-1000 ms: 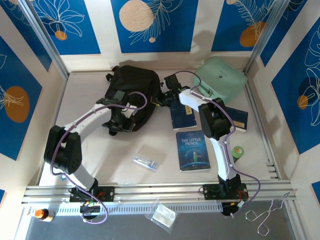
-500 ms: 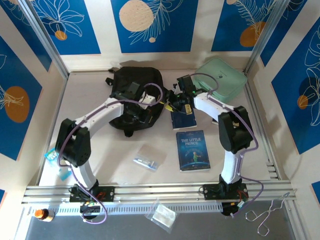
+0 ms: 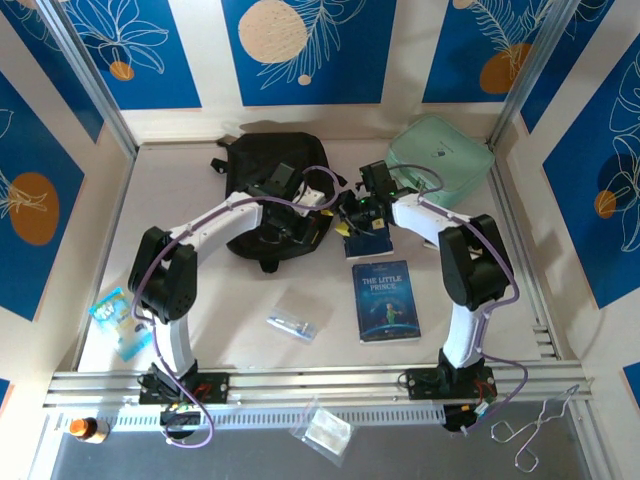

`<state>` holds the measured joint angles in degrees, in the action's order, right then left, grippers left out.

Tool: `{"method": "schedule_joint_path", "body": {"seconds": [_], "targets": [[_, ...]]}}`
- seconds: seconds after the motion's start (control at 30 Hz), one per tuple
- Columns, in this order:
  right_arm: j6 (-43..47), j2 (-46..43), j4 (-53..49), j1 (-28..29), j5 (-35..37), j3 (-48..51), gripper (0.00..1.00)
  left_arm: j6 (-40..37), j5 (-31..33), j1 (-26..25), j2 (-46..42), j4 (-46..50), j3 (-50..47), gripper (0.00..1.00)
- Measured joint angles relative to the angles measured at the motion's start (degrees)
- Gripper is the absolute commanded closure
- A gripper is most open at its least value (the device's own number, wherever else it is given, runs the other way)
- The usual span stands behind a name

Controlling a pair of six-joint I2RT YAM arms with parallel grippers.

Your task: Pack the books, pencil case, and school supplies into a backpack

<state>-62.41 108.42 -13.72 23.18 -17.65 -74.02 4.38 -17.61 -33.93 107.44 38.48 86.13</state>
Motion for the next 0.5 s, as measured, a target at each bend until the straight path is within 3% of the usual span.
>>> {"method": "schedule_joint_path", "body": {"seconds": [0.13,0.3,0.5], "targets": [[-1.38,3.45,0.33,1.07,-0.39,-1.22,0.65,0.00,0.02,0.00,-0.02,-0.15,-0.85,1.00],[-2.05,5.11,0.44,1.46,-0.09,-1.81,0.79,-0.11,0.76,0.00,-0.28,0.33,-1.81,1.00],[-0.85,5.11,-0.28,1.44,1.31,-3.02,0.82,-1.79,5.55,0.07,-3.10,4.13,-3.50,1.00]]}}
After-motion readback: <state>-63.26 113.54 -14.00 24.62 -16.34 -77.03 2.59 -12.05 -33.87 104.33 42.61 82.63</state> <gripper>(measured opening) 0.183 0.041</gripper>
